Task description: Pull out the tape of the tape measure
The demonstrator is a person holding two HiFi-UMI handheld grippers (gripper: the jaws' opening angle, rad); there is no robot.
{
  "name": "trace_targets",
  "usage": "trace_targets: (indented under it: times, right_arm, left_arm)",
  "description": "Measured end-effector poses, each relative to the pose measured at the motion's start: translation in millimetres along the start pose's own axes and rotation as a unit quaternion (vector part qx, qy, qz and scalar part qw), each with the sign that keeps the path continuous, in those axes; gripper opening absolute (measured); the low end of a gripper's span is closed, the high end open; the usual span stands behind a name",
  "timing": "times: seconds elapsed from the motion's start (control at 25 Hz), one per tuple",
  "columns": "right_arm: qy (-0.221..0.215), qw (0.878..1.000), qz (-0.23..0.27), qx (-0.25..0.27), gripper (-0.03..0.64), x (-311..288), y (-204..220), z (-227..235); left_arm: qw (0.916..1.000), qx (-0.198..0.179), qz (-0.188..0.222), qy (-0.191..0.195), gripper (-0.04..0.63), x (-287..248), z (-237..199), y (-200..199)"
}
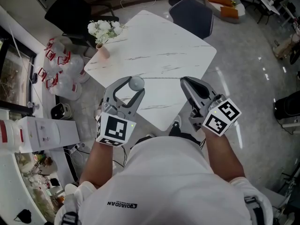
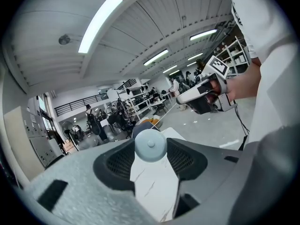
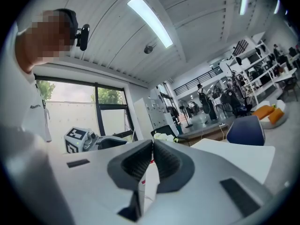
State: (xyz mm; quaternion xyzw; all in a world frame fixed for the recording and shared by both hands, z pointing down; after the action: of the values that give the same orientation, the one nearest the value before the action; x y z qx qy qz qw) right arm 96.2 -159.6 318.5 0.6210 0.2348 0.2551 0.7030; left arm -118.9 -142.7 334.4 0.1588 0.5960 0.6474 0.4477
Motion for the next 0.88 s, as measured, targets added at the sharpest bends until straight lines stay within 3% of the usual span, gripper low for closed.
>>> trace_targets:
  times: [0.64, 0.88]
  right_arm:
    - [0.026, 0.999, 0.018, 0.024, 0.015, 15, -15, 5]
    - [0.066, 0.997, 0.028, 0.008, 0.014, 30, -18, 25]
  left_arm:
    - [0.9997, -0.018, 0.015, -0.004, 0.221, 8, -1, -12]
    - [0.9993, 0.0, 0.016, -0.034, 0.221, 18, -23, -14]
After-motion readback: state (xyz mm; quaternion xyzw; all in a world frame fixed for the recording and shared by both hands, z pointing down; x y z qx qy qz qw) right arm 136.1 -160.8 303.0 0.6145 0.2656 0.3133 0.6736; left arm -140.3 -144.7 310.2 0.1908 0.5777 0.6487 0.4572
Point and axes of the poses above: the fingertips, and each gripper's own axes: x backward along the fingers, z to its right, y out of its underside, the point moved 6 cm from there along x, backward along the fingers, and after that the axes turned 12 degrees about x, right-handed, at the moved point
